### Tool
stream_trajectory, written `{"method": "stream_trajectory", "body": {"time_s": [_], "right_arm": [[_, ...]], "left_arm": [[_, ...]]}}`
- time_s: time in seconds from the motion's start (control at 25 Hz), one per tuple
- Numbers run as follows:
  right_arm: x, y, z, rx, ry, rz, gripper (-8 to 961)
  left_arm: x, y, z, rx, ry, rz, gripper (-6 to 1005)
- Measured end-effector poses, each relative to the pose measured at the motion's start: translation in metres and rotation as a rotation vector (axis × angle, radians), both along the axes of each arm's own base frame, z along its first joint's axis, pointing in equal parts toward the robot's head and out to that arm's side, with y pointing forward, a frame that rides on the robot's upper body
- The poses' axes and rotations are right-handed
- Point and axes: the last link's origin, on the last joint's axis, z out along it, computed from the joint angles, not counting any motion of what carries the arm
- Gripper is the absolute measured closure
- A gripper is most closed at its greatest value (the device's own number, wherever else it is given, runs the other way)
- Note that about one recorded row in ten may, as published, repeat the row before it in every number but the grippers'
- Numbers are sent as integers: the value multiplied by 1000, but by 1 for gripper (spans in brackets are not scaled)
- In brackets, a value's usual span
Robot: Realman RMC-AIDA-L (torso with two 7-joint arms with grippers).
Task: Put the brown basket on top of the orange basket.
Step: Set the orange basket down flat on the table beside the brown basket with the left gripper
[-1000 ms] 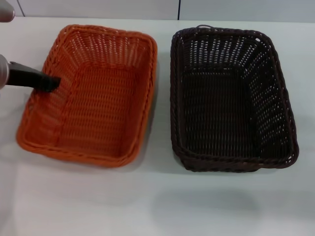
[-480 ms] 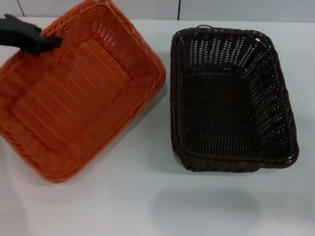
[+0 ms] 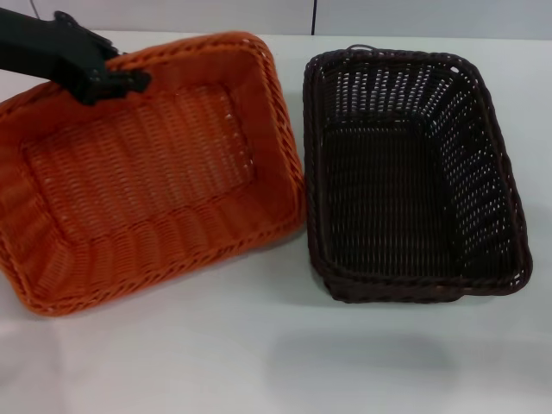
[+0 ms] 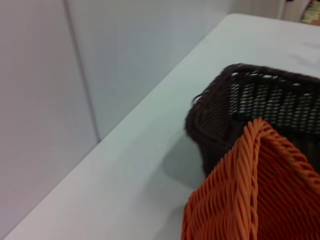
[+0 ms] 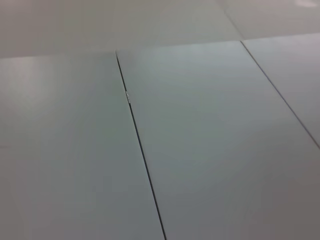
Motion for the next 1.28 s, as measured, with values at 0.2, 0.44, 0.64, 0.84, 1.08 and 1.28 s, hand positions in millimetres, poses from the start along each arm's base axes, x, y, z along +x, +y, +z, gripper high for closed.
{"method": "stream_trajectory", "body": {"time_s": [0.2, 0.44, 0.64, 0.84, 1.08, 1.28], "right_arm": [[0, -1, -1, -7, -3, 1, 132], [-1, -1, -1, -6, -9, 5, 132], [-1, -3, -1, -3, -14, 7, 132], [-1, -5, -1, 0, -16, 7, 132], [-1, -7, -2, 6, -16, 10, 132], [-2, -8, -4, -4, -20, 15, 133]], "left_arm": [[12, 4, -17, -68, -19, -53, 792], [15, 6, -33, -116, -13, -126, 792], [16, 6, -37, -144, -8, -145, 793], [22, 7, -45, -172, 6, -197, 796], [31, 12, -62, -199, -3, -252, 799], [40, 19, -76, -194, 18, -291, 801]]}}
